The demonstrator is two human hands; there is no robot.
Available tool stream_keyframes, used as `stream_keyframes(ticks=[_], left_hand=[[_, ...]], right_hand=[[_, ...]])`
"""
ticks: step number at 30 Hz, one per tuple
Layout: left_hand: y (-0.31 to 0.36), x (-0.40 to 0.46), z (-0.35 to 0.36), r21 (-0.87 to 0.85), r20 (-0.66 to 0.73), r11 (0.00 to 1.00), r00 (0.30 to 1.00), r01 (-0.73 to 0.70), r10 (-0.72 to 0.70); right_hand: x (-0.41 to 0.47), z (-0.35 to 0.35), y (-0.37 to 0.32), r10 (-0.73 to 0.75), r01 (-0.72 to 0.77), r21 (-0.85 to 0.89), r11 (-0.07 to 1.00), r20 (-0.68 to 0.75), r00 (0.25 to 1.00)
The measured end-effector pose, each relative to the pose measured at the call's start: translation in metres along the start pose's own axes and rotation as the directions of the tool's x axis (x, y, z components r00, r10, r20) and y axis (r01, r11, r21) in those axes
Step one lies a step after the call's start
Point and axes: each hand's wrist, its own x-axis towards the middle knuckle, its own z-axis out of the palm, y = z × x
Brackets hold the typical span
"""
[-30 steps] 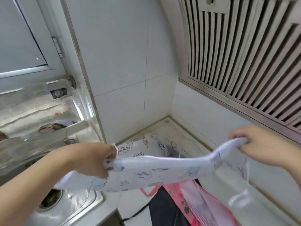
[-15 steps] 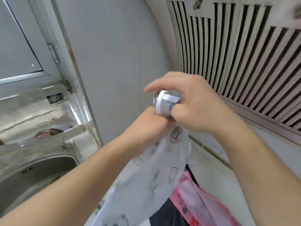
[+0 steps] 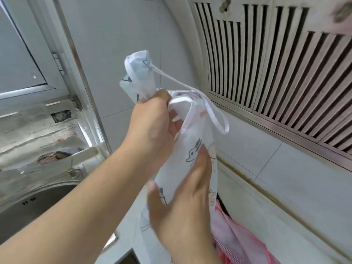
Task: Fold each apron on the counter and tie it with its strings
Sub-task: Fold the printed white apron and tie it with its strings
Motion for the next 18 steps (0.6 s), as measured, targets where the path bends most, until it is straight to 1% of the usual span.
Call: stream_keyframes(ticks=[1, 3, 4, 6, 7, 8, 9, 11, 12, 13, 14, 15, 16, 17, 18], left_hand=[[0.001, 0.0, -0.001, 0.022, -0.007, 0.999, 0.999, -0.032, 0.032], [0.007, 0.003, -0.009, 0.051, -0.065, 0.995, 0.994, -0.088, 0.091], [0.012, 0.008, -0.02, 0.076, -0.117, 0.991, 0.986, -0.106, 0.115], [0.028, 0.023, -0.051, 0.068, -0.208, 0.99, 0.969, -0.125, 0.137], [0.034, 0.032, -0.069, 0.055, -0.236, 0.991, 0.962, -0.126, 0.135], [0.039, 0.037, -0.084, 0.087, -0.265, 0.991, 0.956, -0.107, 0.126], [0.041, 0.041, -0.096, 0.142, -0.278, 0.987, 0.954, -0.076, 0.113], [0.042, 0.045, -0.11, 0.256, -0.305, 0.966, 0.945, -0.038, 0.118], [0.044, 0.048, -0.115, 0.286, -0.319, 0.958, 0.939, -0.034, 0.129], [0.046, 0.053, -0.121, 0.285, -0.323, 0.957, 0.935, -0.053, 0.148], [0.051, 0.057, -0.126, 0.255, -0.321, 0.962, 0.93, -0.096, 0.178], [0.056, 0.06, -0.132, 0.217, -0.314, 0.965, 0.925, -0.15, 0.215], [0.058, 0.062, -0.136, 0.228, -0.312, 0.957, 0.918, -0.178, 0.245], [0.055, 0.063, -0.145, 0.3, -0.315, 0.943, 0.918, -0.144, 0.24], [0.049, 0.06, -0.154, 0.382, -0.297, 0.922, 0.937, -0.061, 0.185]], right_hand=[[0.007, -0.001, 0.007, 0.008, -0.008, -0.02, 1.0, -0.018, 1.0], [0.022, -0.011, 0.03, 0.033, -0.038, -0.163, 0.986, -0.03, 0.999], [0.029, -0.021, 0.043, 0.08, -0.082, -0.246, 0.966, -0.016, 0.997], [0.041, -0.048, 0.07, 0.187, -0.164, -0.409, 0.898, 0.017, 0.982], [0.048, -0.063, 0.081, 0.226, -0.189, -0.481, 0.856, 0.02, 0.974], [0.057, -0.077, 0.09, 0.249, -0.213, -0.528, 0.822, -0.004, 0.969], [0.067, -0.089, 0.093, 0.254, -0.228, -0.569, 0.79, -0.034, 0.966], [0.091, -0.108, 0.096, 0.229, -0.201, -0.628, 0.752, -0.036, 0.973], [0.102, -0.117, 0.094, 0.201, -0.193, -0.622, 0.759, -0.059, 0.978], [0.117, -0.13, 0.095, 0.138, -0.182, -0.587, 0.789, -0.119, 0.983], [0.127, -0.146, 0.09, 0.005, -0.126, -0.536, 0.835, -0.22, 0.975], [0.137, -0.163, 0.088, -0.163, -0.028, -0.502, 0.865, -0.333, 0.929], [0.141, -0.176, 0.086, -0.315, 0.099, -0.485, 0.869, -0.387, 0.867], [0.141, -0.184, 0.081, -0.417, 0.211, -0.504, 0.837, -0.341, 0.842], [0.14, -0.183, 0.079, -0.44, 0.265, -0.528, 0.807, -0.238, 0.866]])
